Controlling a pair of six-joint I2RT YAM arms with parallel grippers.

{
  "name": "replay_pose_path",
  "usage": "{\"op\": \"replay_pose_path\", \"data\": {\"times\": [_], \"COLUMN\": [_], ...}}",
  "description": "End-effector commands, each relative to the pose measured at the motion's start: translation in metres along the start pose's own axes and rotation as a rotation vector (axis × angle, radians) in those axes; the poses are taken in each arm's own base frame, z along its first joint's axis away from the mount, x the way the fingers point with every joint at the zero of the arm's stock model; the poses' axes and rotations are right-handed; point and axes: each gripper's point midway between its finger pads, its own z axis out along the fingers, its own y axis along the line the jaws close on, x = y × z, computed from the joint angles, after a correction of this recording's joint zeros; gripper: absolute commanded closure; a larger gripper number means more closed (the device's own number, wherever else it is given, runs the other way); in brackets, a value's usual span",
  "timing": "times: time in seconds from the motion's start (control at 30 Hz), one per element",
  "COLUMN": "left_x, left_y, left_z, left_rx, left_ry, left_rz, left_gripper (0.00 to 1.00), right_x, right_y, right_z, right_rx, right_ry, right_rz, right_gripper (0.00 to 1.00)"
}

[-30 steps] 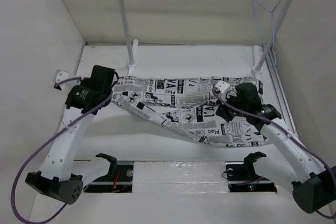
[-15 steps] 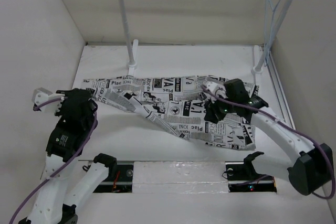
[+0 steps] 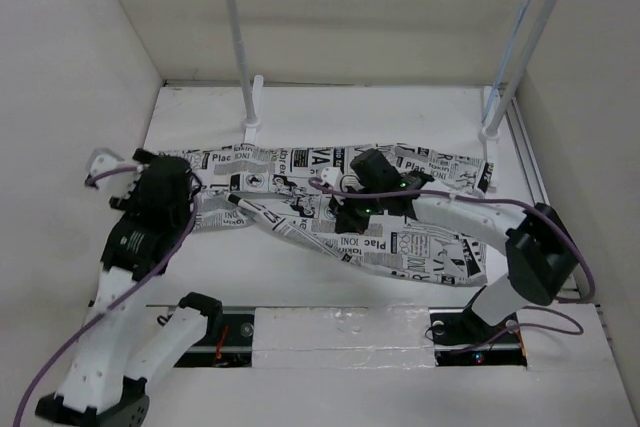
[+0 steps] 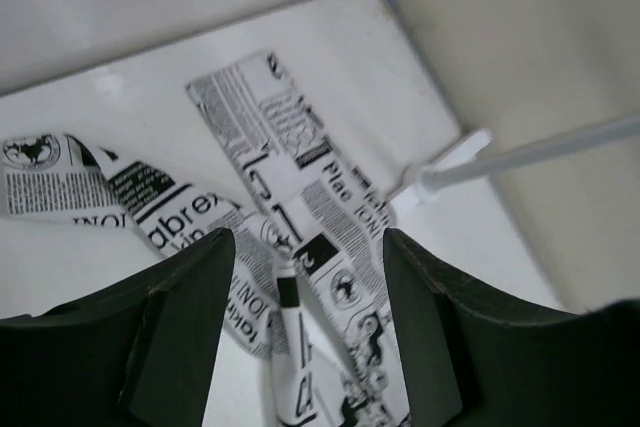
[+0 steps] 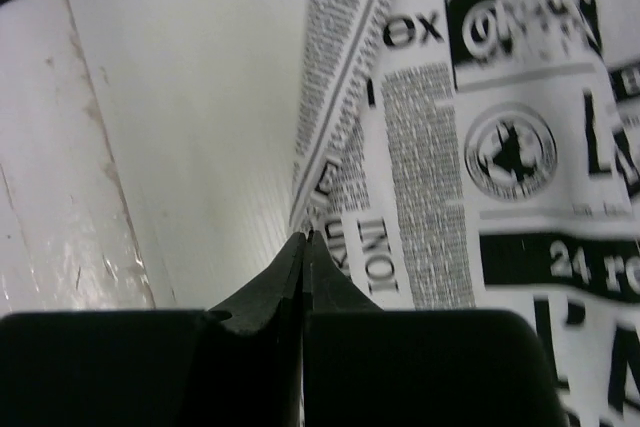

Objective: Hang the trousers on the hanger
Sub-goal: Flatten out the trousers at the center of the board.

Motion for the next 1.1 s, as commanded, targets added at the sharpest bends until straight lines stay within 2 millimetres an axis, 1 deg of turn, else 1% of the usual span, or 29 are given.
{"op": "replay_pose_path", "data": {"times": [0.0,0.03,0.07,0.1,0.13,0.17,0.2,0.23,0.27,0.3,0.33,0.37,0.43,0.53,0.57,0.63,0.7,0.73,0.8,0.83,0.87,0.9,0.93,1.0,1.03,1.07], "left_x": [0.083,0.112,0.113,0.121,0.135,0.148,0.146,0.157,0.164,0.168,0.179,0.185,0.2,0.218,0.222,0.232,0.237,0.242,0.246,0.246,0.245,0.243,0.237,0.23,0.219,0.213], "left_y": [-0.005,0.005,0.002,0.003,0.008,-0.004,0.0,0.003,-0.002,0.001,0.009,0.011,0.016,0.02,0.015,0.018,0.019,0.023,0.029,0.031,0.033,0.034,0.031,0.029,0.022,0.022], "left_z": [0.025,0.035,0.036,0.041,0.048,0.053,0.066,0.076,0.081,0.088,0.098,0.102,0.113,0.12,0.122,0.126,0.13,0.132,0.134,0.134,0.133,0.132,0.129,0.126,0.123,0.119], "left_rx": [-0.066,-0.146,-0.136,-0.142,-0.152,-0.094,-0.111,-0.112,-0.087,-0.103,-0.14,-0.158,-0.202,-0.212,-0.192,-0.197,-0.202,-0.212,-0.236,-0.248,-0.253,-0.256,-0.243,-0.223,-0.2,-0.199], "left_ry": [0.239,0.3,0.307,0.316,0.346,0.41,0.418,0.454,0.492,0.507,0.535,0.546,0.582,0.627,0.637,0.658,0.662,0.671,0.674,0.674,0.669,0.664,0.651,0.64,0.62,0.615], "left_rz": [0.224,0.245,0.235,0.23,0.238,0.2,0.166,0.166,0.14,0.137,0.166,0.187,0.242,0.275,0.265,0.276,0.283,0.297,0.306,0.307,0.307,0.308,0.298,0.307,0.295,0.301], "left_gripper": [0.44,0.43,0.43,0.4,0.35,0.34,0.33,0.32,0.32,0.33,0.34,0.34,0.35,0.35,0.35,0.37,0.42,0.54,0.74,0.87,0.92,0.97,1.0,1.0,1.0,1.0], "right_x": [-0.06,-0.062,-0.062,-0.056,-0.052,-0.046,-0.043,-0.032,-0.032,-0.03,-0.028,-0.022,-0.022,-0.019,-0.019,-0.021,-0.022,-0.023,-0.022,-0.02,-0.02,-0.019,-0.018,-0.018,-0.017,-0.02], "right_y": [0.01,0.01,0.01,0.01,0.01,0.013,0.018,0.019,0.022,0.023,0.024,0.025,0.027,0.029,0.029,0.029,0.028,0.029,0.028,0.029,0.028,0.027,0.027,0.026,0.026,0.024], "right_z": [0.008,0.005,0.005,0.005,0.005,0.002,0.002,0.004,-0.002,-0.005,-0.007,-0.008,-0.013,-0.014,-0.015,-0.018,-0.02,-0.022,-0.023,-0.023,-0.024,-0.024,-0.024,-0.026,-0.026,-0.028], "right_rx": [-0.057,-0.045,-0.045,-0.041,-0.041,-0.047,-0.056,-0.058,-0.05,-0.047,-0.043,-0.038,-0.034,-0.037,-0.037,-0.028,-0.019,-0.016,-0.009,-0.008,0.001,0.004,0.008,0.014,0.018,0.029], "right_ry": [-0.15,-0.168,-0.169,-0.157,-0.147,-0.136,-0.129,-0.108,-0.122,-0.127,-0.127,-0.123,-0.132,-0.13,-0.131,-0.135,-0.135,-0.142,-0.136,-0.133,-0.132,-0.132,-0.13,-0.13,-0.126,-0.128], "right_rz": [-0.105,-0.108,-0.11,-0.108,-0.111,-0.119,-0.125,-0.116,-0.122,-0.122,-0.119,-0.114,-0.119,-0.118,-0.117,-0.12,-0.119,-0.123,-0.12,-0.119,-0.116,-0.114,-0.111,-0.116,-0.116,-0.124], "right_gripper": [1.0,0.96,0.96,0.92,0.89,0.81,0.76,0.71,0.62,0.58,0.55,0.51,0.49,0.49,0.49,0.49,0.49,0.49,0.49,0.49,0.49,0.49,0.49,0.49,0.49,0.49]}}
